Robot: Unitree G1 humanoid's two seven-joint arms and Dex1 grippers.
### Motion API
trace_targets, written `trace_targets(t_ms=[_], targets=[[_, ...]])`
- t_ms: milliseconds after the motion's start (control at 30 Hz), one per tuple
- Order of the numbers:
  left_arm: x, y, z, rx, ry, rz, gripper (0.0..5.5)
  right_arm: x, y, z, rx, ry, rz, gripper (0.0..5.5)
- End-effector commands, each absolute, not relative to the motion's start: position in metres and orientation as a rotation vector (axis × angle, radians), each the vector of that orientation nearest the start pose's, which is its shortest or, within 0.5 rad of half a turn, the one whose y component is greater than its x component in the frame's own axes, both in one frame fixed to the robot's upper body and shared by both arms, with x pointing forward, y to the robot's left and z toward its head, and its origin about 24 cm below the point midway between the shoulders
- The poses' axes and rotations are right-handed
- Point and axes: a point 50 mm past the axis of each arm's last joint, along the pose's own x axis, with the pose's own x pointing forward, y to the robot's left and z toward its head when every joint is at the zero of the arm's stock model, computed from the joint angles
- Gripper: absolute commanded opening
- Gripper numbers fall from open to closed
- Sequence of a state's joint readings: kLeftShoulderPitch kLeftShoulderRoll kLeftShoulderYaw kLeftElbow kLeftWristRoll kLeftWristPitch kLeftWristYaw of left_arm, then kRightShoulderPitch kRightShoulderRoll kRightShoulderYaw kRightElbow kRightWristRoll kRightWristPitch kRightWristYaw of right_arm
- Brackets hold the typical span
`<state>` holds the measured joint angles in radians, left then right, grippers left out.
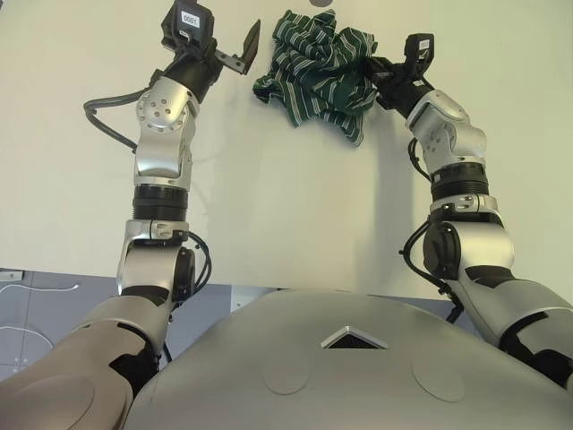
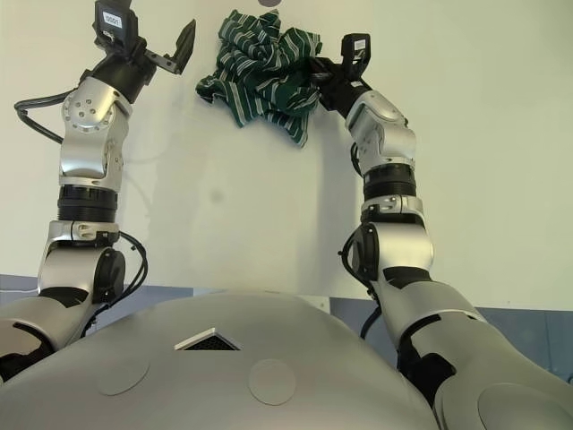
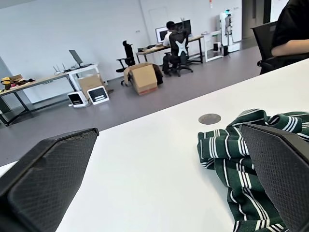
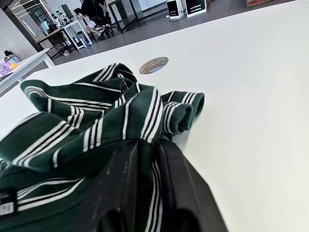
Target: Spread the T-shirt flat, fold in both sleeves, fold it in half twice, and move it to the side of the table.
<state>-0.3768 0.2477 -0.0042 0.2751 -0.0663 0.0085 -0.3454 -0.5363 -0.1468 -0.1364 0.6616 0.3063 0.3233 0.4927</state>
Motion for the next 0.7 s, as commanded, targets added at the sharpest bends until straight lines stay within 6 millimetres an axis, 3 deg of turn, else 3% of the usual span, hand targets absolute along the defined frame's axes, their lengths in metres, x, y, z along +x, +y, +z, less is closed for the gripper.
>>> trace_targets(t_ms=[33,100,200,300,333,400,467,600,700], targets=[[0.325,0.164,0.090,0.217,-0.066,-0.380,5.40,0.337,-0.148,0.028,0.315,0.385,0.463,0.16],[0.325,0.166,0.090,0.220,-0.067,-0.378,5.40,0.336,-0.147,0.034,0.288,0.365,0.482,0.01],[0.327,0.171,0.103,0.226,-0.100,-0.408,5.40,0.332,-0.139,0.064,0.199,0.250,0.618,0.01],[0.326,0.172,0.149,0.197,-0.213,-0.609,5.40,0.306,-0.105,0.123,0.088,0.058,0.994,0.01],[0.324,0.170,0.165,0.204,-0.252,-0.705,5.40,0.290,-0.092,0.131,0.045,0.040,1.134,0.01],[0.318,0.163,0.186,0.246,-0.284,-0.872,5.40,0.259,-0.076,0.130,-0.025,0.072,1.355,0.01],[0.308,0.154,0.192,0.299,-0.269,-1.036,5.40,0.237,-0.076,0.124,-0.068,0.132,1.487,0.01],[0.280,0.147,0.191,0.367,-0.156,-1.354,5.40,0.228,-0.087,0.128,-0.123,0.168,1.527,0.01],[0.281,0.156,0.182,0.396,-0.037,-1.411,5.40,0.227,-0.090,0.130,-0.182,0.178,1.539,0.01]])
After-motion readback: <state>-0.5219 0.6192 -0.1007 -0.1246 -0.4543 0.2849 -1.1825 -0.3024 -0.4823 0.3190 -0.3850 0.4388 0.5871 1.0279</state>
